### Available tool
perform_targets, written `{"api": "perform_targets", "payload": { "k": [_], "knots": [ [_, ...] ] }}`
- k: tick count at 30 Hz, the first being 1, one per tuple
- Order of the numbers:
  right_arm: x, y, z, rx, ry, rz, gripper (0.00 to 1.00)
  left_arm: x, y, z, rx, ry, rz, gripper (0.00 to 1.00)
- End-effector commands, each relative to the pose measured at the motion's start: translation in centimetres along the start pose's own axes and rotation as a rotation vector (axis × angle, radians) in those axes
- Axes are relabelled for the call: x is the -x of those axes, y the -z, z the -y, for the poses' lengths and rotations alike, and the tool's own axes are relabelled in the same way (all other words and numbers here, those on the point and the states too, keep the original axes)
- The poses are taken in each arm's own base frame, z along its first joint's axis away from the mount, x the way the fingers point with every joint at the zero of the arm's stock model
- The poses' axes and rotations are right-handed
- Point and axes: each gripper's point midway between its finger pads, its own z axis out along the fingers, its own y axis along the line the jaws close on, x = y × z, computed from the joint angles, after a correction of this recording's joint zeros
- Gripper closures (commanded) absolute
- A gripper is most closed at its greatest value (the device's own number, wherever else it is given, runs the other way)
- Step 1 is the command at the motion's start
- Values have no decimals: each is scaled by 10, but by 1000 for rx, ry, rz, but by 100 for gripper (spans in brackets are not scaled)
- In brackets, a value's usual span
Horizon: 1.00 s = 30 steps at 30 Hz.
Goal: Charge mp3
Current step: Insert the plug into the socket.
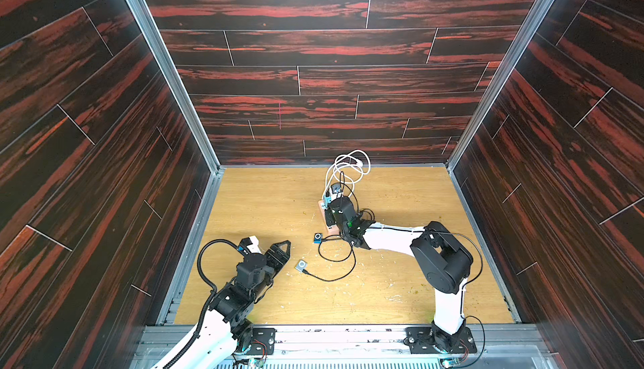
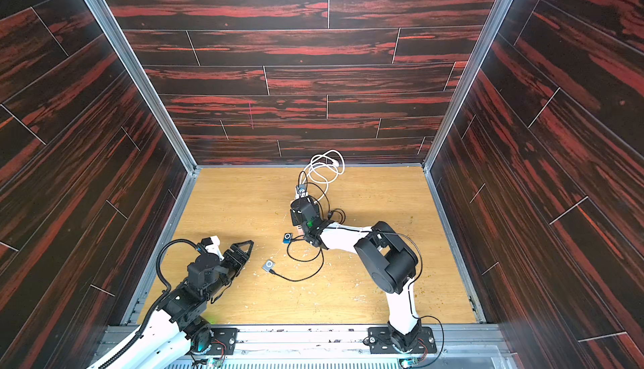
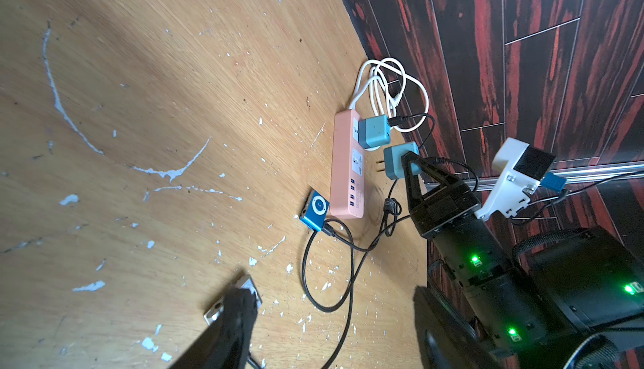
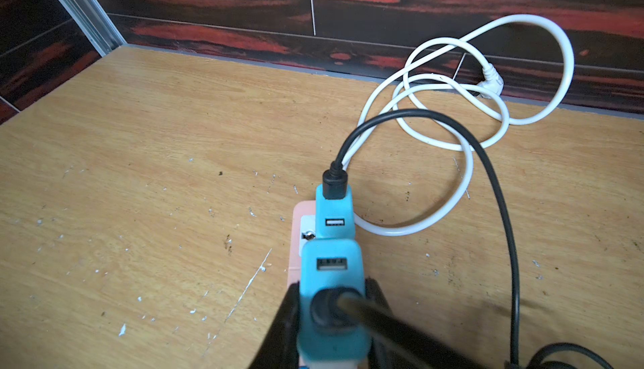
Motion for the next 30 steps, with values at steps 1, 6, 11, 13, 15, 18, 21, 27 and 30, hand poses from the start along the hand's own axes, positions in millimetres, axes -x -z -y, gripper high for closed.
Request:
{"api": "perform_targets", "payload": {
  "k": [1, 6, 11, 13, 15, 18, 21, 27, 30],
  "knots": [
    [-13, -5, 2, 4, -11, -20, 100, 2, -1, -6, 10, -2, 14, 27],
    [-22, -7, 1, 13, -15, -31, 100, 1, -1, -5, 8, 0, 14, 27],
    [-27, -8, 0, 19, -14, -36, 100, 2, -1, -6, 11, 2, 14, 27],
    [-28, -9, 0, 23, -14, -37, 100, 2, -1, -6, 9, 2, 14, 27],
    [-29, -10, -1, 27, -10, -39, 100, 2, -1, -6, 11, 2, 14, 27],
    [-31, -12, -2, 28, -5, -39, 100, 2, -1, -6, 10, 2, 15, 27],
    [-35, -15, 0, 19, 6, -41, 100, 2, -1, -7, 13, 2, 16, 27],
    [-39, -19, 5, 2, 5, -45, 100, 1, -1, -7, 13, 0, 15, 27],
    [-38, -19, 7, 2, -7, -44, 100, 1, -1, -8, 15, 0, 15, 27]
  ]
}}
